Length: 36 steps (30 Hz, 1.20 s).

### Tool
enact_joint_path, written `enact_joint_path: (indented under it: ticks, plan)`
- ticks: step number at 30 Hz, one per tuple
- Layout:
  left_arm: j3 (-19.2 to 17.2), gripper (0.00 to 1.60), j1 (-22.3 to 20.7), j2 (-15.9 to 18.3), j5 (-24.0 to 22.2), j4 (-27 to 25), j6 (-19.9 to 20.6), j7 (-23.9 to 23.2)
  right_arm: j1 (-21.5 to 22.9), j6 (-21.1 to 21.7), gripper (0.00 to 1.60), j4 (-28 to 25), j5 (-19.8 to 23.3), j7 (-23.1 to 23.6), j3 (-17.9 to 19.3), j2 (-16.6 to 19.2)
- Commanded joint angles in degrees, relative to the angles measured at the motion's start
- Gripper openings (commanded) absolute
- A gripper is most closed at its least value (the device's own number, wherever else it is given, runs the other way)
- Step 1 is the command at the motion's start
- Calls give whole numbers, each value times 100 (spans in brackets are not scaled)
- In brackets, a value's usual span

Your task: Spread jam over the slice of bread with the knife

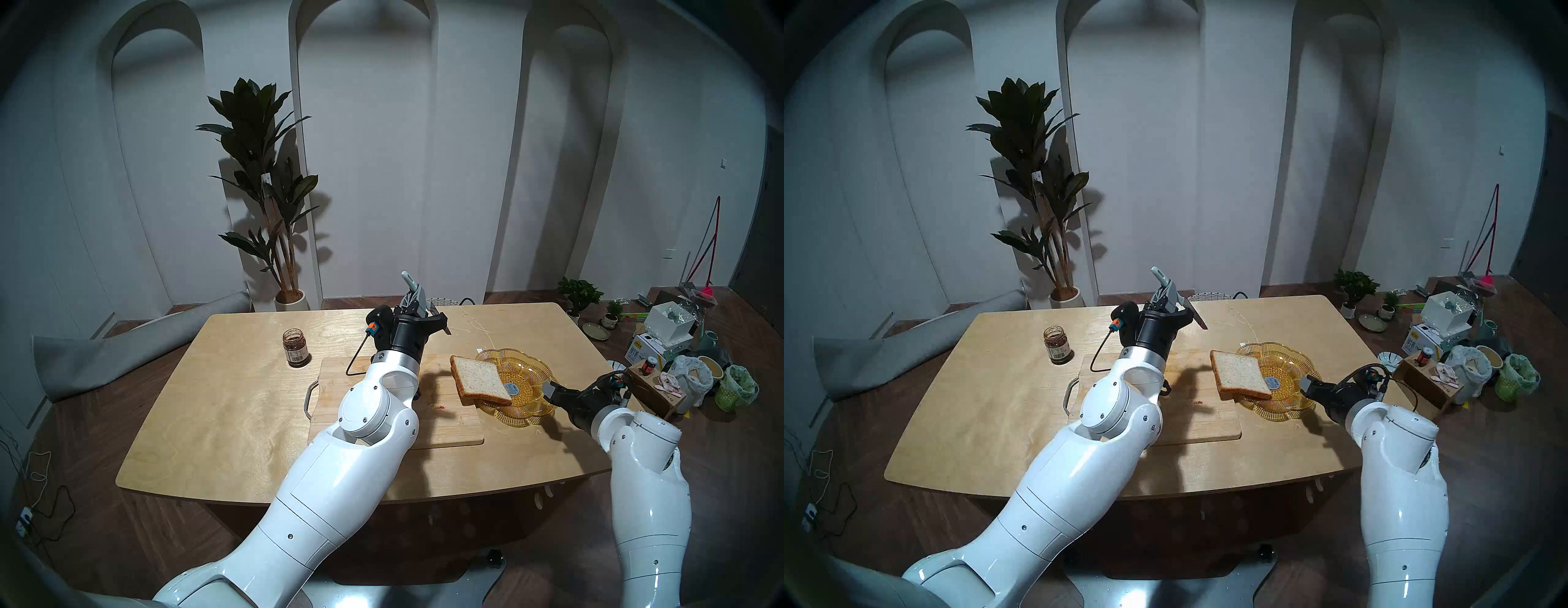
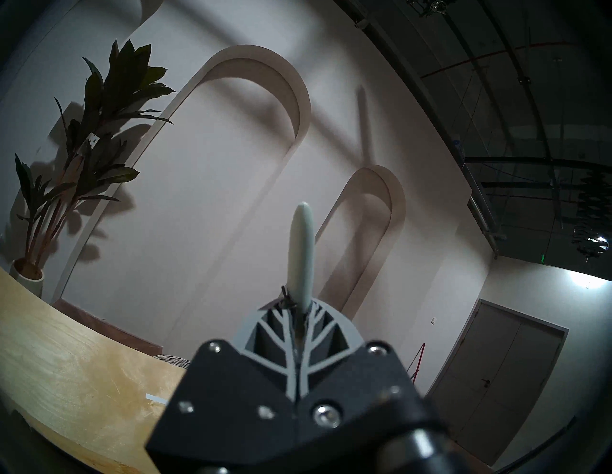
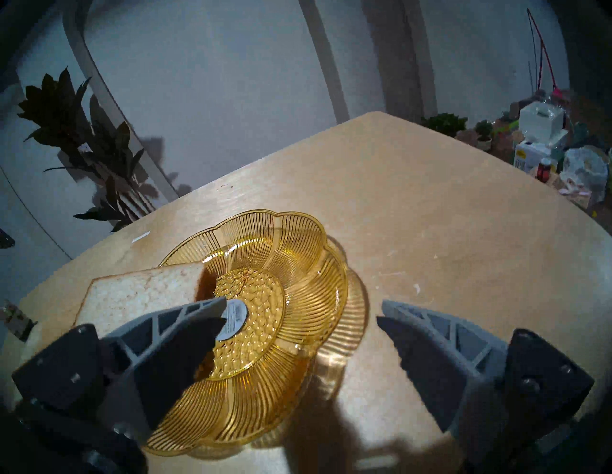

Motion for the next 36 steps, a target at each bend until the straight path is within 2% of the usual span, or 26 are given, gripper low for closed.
enact_joint_path:
  ticks: [1,4,9,19,22,26,36]
  plan:
    - [-6,0,-230,-344,-181,137,-84,-25,329,632,160,444,539,544,361,442]
    - [-20,0,-259,-449,-293,269,-165,-30,449,524,160,879,738,880,450,523]
    - [-51,0,-340,-536,-414,462,-268,-76,586,314,160,1366,803,1275,407,682]
    - [-138,0,-463,-560,-508,629,-377,-137,891,115,160,1947,757,1675,245,911]
    - [-176,0,-455,-565,-550,643,-397,-126,1008,64,160,2118,736,1698,148,930]
    - [-298,0,-348,-607,-856,611,-405,-198,1158,101,160,2308,699,1639,7,937]
    - [-298,0,-244,-514,-875,543,-420,-173,1347,99,160,2610,595,1504,-200,935]
